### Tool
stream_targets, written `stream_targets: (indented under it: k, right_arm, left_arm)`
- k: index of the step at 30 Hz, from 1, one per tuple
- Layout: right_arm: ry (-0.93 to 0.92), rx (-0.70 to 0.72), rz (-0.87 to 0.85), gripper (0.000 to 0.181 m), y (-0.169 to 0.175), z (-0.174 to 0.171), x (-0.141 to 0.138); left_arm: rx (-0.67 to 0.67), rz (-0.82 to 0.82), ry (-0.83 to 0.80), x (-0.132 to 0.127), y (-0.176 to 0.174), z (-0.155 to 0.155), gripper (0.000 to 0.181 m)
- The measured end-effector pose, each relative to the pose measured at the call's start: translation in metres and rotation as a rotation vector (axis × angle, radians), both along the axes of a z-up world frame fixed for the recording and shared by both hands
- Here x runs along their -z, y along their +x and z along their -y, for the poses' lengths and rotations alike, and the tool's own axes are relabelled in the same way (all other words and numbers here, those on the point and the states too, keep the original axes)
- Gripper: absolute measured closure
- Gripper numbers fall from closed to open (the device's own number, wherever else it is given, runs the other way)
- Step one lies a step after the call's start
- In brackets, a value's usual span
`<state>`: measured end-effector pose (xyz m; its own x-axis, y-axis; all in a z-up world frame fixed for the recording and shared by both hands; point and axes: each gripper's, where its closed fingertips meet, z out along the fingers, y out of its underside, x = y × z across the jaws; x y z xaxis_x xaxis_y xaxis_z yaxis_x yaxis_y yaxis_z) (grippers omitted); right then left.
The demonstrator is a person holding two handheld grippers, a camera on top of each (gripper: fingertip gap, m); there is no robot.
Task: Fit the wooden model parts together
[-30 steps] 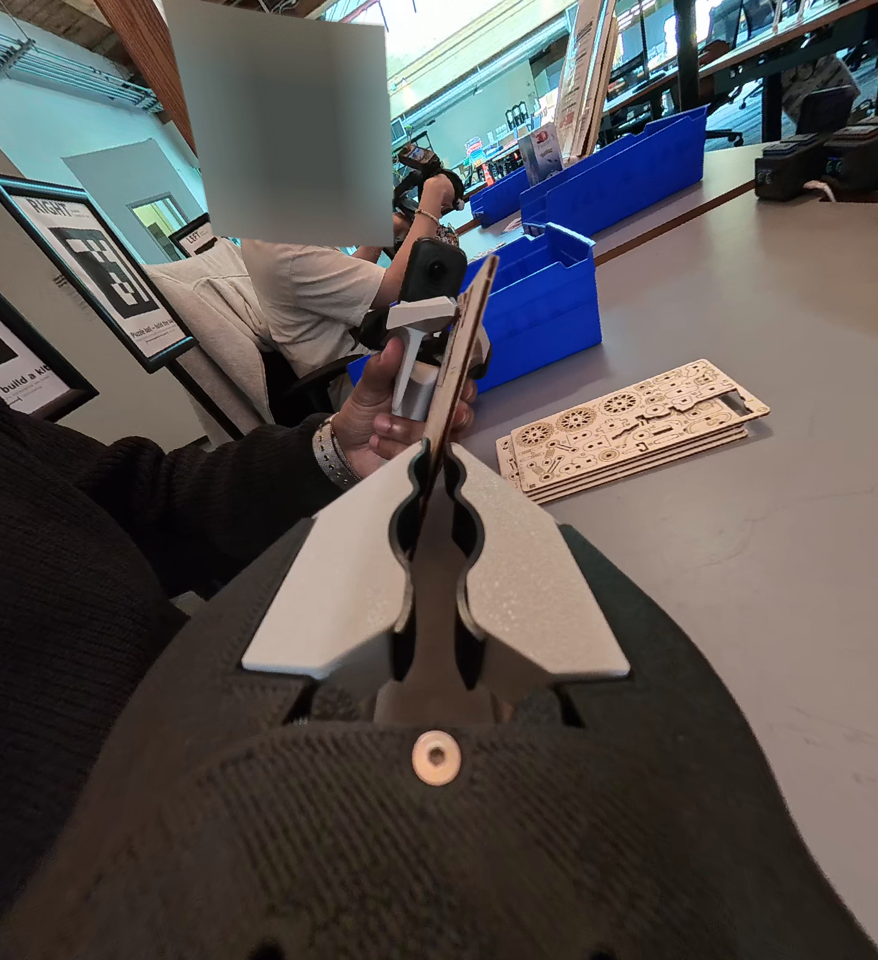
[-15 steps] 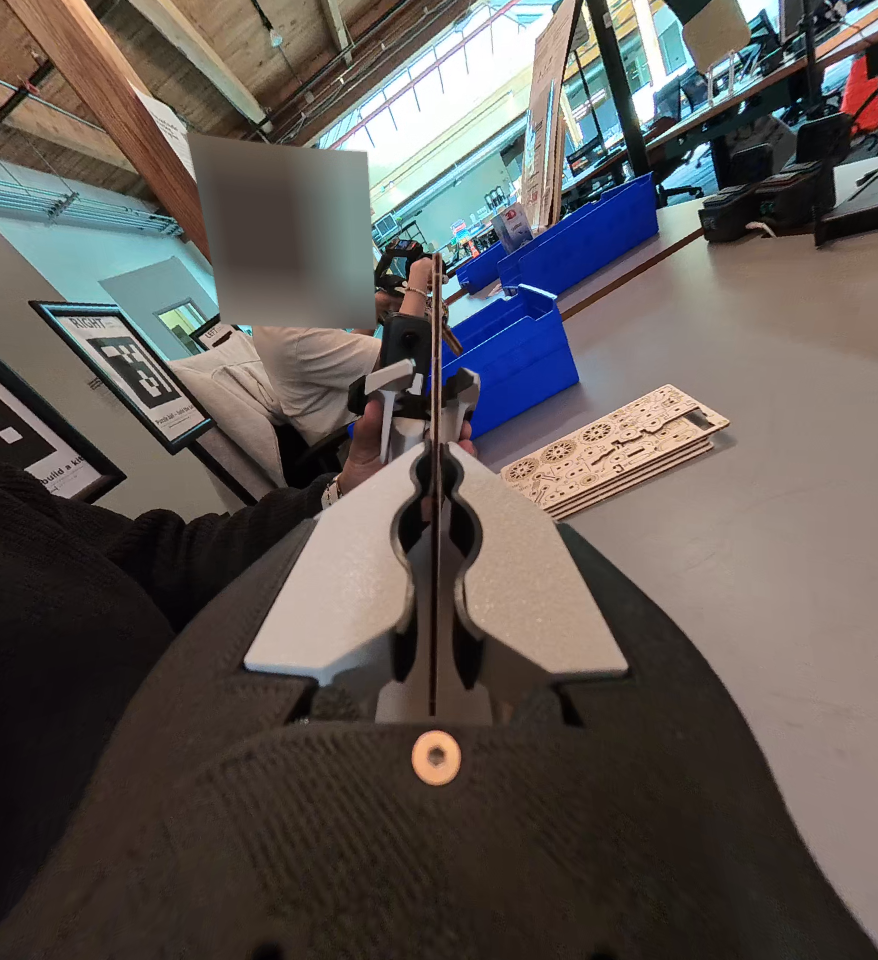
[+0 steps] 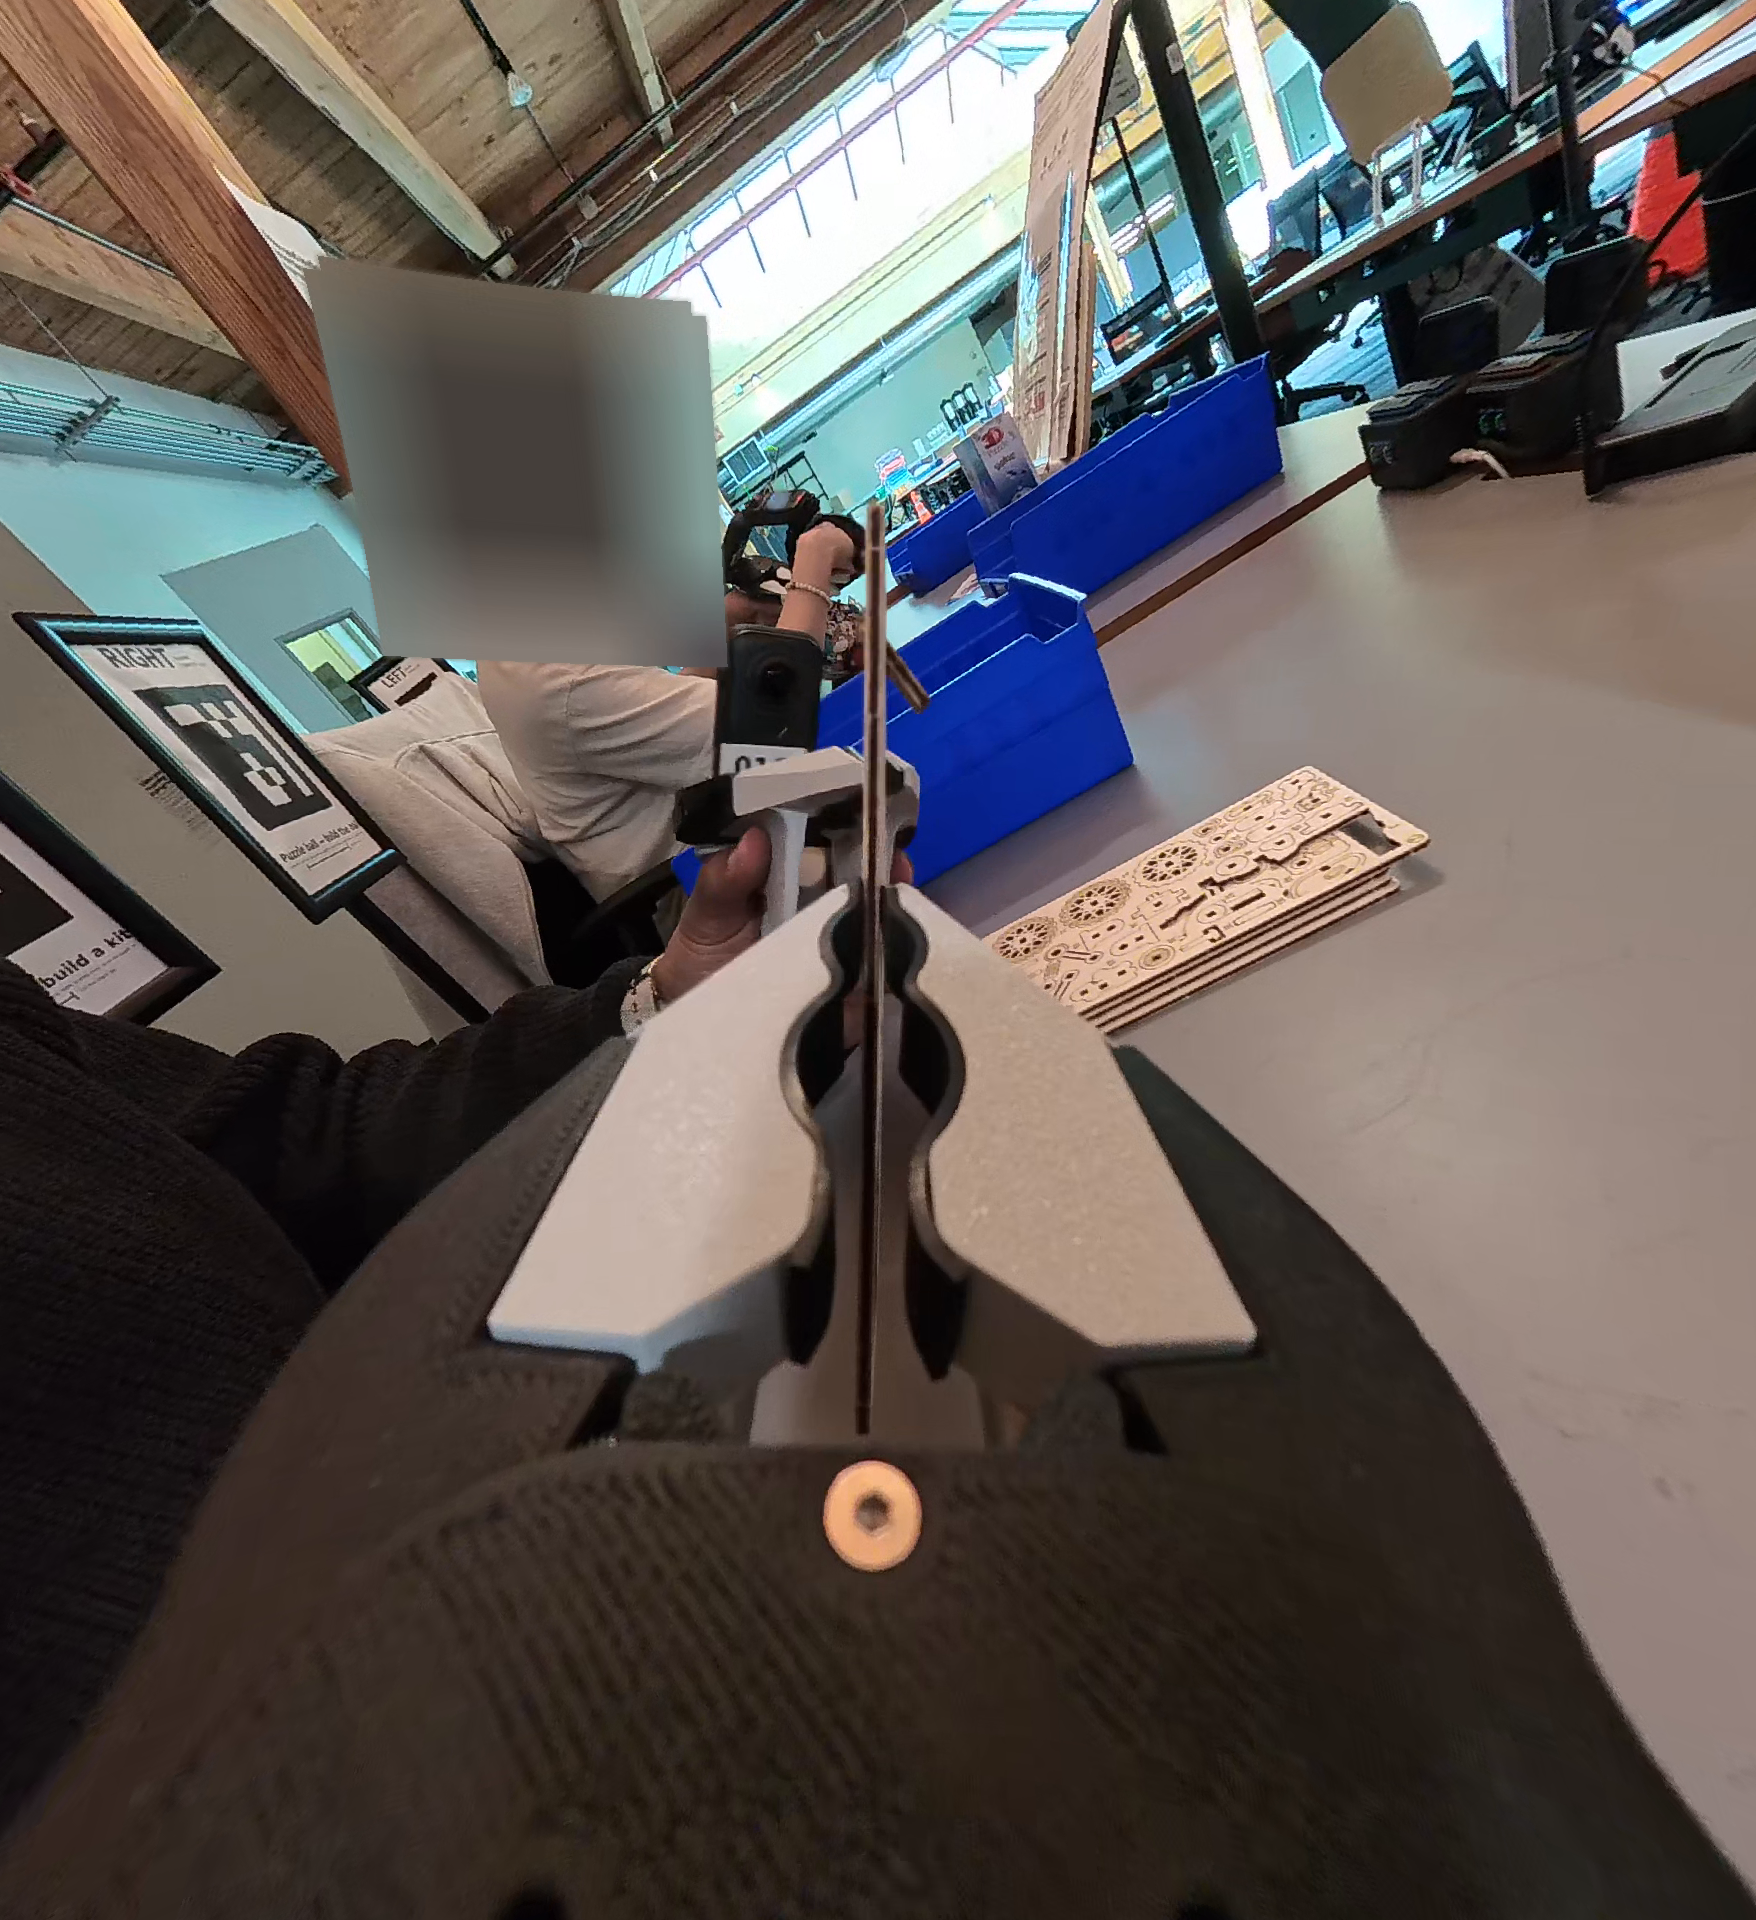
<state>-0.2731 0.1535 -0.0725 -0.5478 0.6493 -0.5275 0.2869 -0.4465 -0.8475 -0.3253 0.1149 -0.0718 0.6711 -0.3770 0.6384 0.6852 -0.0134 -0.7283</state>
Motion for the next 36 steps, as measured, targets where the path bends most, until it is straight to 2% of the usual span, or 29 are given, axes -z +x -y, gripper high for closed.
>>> stream_targets:
  k: [4, 8, 15, 18, 23, 29, 36]
  right_arm:
    - [0.016, 0.009, 0.003, 0.179, -0.001, 0.0, 0.002]
    - [-0.001, 0.01, 0.004, 0.179, -0.001, -0.001, 0.001]
    - [-0.041, 0.01, 0.011, 0.179, -0.002, -0.003, 0.0]
    - [-0.044, 0.006, 0.016, 0.179, -0.003, -0.001, 0.001]
    - [-0.025, 0.012, 0.052, 0.178, -0.005, -0.001, 0.009]
    - [0.011, 0.062, 0.1, 0.15, -0.01, -0.01, 0.022]
    - [0.005, 0.127, 0.118, 0.147, -0.013, -0.03, 0.027]
  left_arm:
    - [-0.034, -0.047, -0.004, 0.001, -0.001, 0.0, 0.177]
    - [-0.019, -0.024, 0.005, 0.001, 0.0, 0.0, 0.176]
    - [0.013, -0.015, -0.013, 0.005, 0.007, -0.004, 0.163]
    - [0.011, -0.021, -0.01, 0.005, 0.008, -0.005, 0.176]
    - [0.0, -0.025, -0.013, 0.004, 0.005, -0.004, 0.178]
    - [-0.05, -0.015, -0.066, 0.012, -0.008, -0.005, 0.181]
    - [-0.043, 0.035, -0.171, 0.03, -0.019, -0.006, 0.181]
